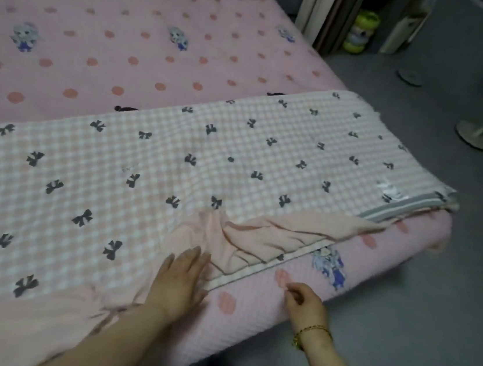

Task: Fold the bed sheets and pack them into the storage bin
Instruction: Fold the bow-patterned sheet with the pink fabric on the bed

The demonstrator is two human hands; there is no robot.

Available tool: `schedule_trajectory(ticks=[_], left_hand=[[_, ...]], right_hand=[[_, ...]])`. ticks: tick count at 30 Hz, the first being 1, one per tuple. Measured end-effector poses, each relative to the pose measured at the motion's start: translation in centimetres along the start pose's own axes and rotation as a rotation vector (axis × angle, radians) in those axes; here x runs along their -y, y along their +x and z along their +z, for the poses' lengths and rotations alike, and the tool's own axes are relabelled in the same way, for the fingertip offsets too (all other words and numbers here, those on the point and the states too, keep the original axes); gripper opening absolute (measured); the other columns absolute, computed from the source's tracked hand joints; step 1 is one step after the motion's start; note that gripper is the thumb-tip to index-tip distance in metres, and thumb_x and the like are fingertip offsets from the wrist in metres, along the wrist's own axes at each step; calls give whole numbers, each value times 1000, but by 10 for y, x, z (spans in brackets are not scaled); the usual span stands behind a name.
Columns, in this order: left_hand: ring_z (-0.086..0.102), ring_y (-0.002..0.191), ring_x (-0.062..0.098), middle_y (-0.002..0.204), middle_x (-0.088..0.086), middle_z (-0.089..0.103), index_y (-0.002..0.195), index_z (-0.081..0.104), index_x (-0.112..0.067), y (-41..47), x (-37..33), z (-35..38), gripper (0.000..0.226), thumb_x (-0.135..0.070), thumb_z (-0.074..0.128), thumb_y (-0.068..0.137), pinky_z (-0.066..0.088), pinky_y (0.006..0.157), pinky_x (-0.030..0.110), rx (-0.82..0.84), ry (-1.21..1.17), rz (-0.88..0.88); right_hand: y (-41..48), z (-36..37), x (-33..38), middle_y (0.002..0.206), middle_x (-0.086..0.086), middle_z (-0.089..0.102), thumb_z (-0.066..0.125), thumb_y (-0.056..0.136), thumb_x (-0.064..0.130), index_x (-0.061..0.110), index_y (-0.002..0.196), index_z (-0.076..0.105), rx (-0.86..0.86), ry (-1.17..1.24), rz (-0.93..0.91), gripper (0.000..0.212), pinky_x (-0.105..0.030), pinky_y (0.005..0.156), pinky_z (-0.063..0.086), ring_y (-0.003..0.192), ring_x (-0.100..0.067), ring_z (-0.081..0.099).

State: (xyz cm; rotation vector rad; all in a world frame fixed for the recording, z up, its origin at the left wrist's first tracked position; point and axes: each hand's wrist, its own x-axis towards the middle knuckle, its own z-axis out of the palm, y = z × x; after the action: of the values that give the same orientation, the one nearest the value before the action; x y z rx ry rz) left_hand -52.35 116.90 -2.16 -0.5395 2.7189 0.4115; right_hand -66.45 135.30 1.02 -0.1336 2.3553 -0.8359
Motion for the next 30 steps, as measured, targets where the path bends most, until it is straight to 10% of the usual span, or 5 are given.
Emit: schedule_trajectory(ticks=[7, 13, 18, 24, 30], left_hand=[[2, 144, 19, 157, 2, -7, 149, -3, -22, 112, -125, -5, 67, -29, 39, 97, 5, 115, 37, 103, -25, -148], [65, 68, 32, 82, 11, 68, 86, 72, -15, 180, -138, 14, 61, -39, 92, 35, 54, 56, 41, -15, 69, -128], [57, 105, 26, 114, 9, 63, 114, 64, -10, 208, -156, -1, 30, -26, 53, 92, 40, 72, 26, -4, -192, -263], [59, 45, 19, 52, -2, 59, 52, 62, -15, 221, -161, -36, 24, -20, 58, 76, 14, 51, -1, -265, -176, -147], [64, 57, 32, 68, 11, 68, 65, 70, -3, 247, -196, -27, 13, -1, 60, 73, 39, 43, 25, -214, -231, -377]], right_hand=[[98, -132, -41, 116, -14, 63, 53, 89, 6, 4, 113, 62, 10, -138, -103, 26, -21, 84, 41, 100, -22, 58], [166, -168, -55, 128, -7, 55, 50, 93, 14, 11, 126, 54, 130, -293, -195, 33, -17, 90, 37, 116, -20, 51], [232, -211, -69, 129, -4, 56, 47, 95, 17, 13, 125, 56, 106, -353, -242, 32, -13, 81, 35, 115, -17, 52], [303, -254, -64, 113, -17, 64, 62, 81, 2, -1, 103, 67, -47, -679, -513, 22, -35, 85, 50, 102, -33, 61], [370, -251, -50, 128, -27, 52, 84, 60, 13, 0, 118, 60, 153, -1099, -733, 64, -43, 96, 45, 114, -39, 55]])
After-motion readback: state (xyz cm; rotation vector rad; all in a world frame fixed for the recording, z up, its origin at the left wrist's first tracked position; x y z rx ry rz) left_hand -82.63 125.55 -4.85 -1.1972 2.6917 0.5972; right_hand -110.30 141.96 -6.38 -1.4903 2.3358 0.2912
